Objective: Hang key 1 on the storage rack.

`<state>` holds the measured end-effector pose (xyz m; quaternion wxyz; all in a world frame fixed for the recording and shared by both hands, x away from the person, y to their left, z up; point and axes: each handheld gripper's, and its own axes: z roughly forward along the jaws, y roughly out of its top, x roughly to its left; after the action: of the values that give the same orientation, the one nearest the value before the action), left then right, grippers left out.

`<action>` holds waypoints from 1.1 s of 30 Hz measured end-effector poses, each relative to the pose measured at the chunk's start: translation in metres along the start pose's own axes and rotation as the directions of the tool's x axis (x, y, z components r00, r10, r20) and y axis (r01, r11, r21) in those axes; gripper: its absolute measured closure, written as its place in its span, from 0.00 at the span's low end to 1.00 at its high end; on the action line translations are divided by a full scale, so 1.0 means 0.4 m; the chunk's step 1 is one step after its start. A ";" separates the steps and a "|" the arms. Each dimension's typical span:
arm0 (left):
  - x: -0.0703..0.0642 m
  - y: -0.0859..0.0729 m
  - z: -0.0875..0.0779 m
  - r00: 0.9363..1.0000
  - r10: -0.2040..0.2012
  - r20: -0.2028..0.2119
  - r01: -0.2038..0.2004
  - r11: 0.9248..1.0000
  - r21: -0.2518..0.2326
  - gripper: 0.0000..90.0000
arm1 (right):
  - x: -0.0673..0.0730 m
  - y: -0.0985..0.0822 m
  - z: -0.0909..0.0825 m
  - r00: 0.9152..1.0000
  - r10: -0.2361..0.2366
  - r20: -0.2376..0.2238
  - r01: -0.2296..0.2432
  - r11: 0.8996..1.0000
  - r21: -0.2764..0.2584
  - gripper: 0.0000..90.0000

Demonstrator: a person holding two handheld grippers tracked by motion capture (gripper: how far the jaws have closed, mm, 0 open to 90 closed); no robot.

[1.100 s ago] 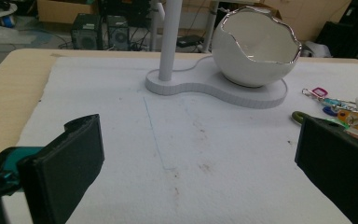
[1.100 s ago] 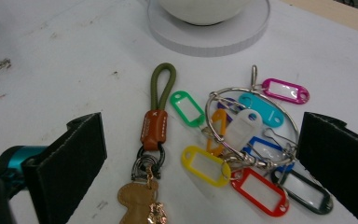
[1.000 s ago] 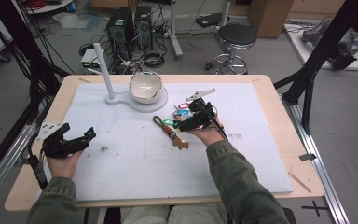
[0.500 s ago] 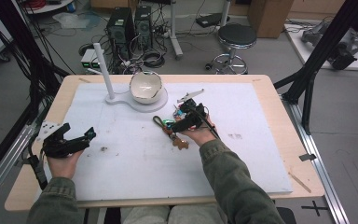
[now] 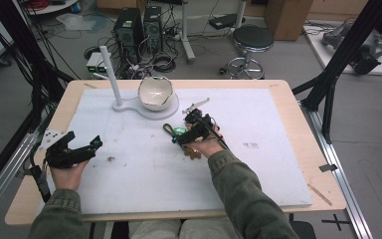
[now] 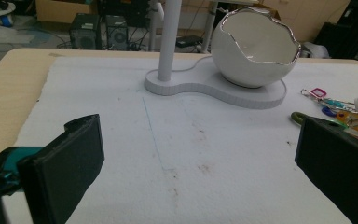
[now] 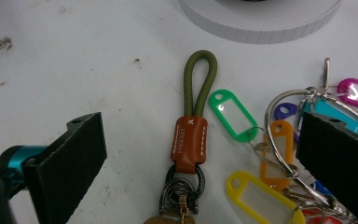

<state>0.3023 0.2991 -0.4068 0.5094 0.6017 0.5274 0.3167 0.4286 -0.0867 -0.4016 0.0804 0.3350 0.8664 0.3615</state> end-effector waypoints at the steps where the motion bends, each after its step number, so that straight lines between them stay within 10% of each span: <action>1: 0.000 0.000 0.000 1.000 0.000 0.001 0.000 1.000 0.000 0.02 | 0.000 0.000 0.000 1.000 0.000 0.000 0.000 1.000 0.000 0.01; 12: 0.001 0.000 0.001 1.000 -0.003 0.003 0.003 1.000 -0.001 0.02 | 0.008 -0.004 0.030 1.000 0.002 -0.002 -0.002 1.000 0.031 0.01; 33: 0.001 0.000 0.002 1.000 -0.001 0.007 0.001 1.000 0.002 0.02 | 0.022 -0.008 0.051 0.999 -0.027 0.025 0.024 0.997 0.080 0.36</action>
<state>0.3031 0.2990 -0.4072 0.5108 0.6031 0.5264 0.3136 0.4282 -0.0710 -0.4178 0.0829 0.3315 0.8832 0.3214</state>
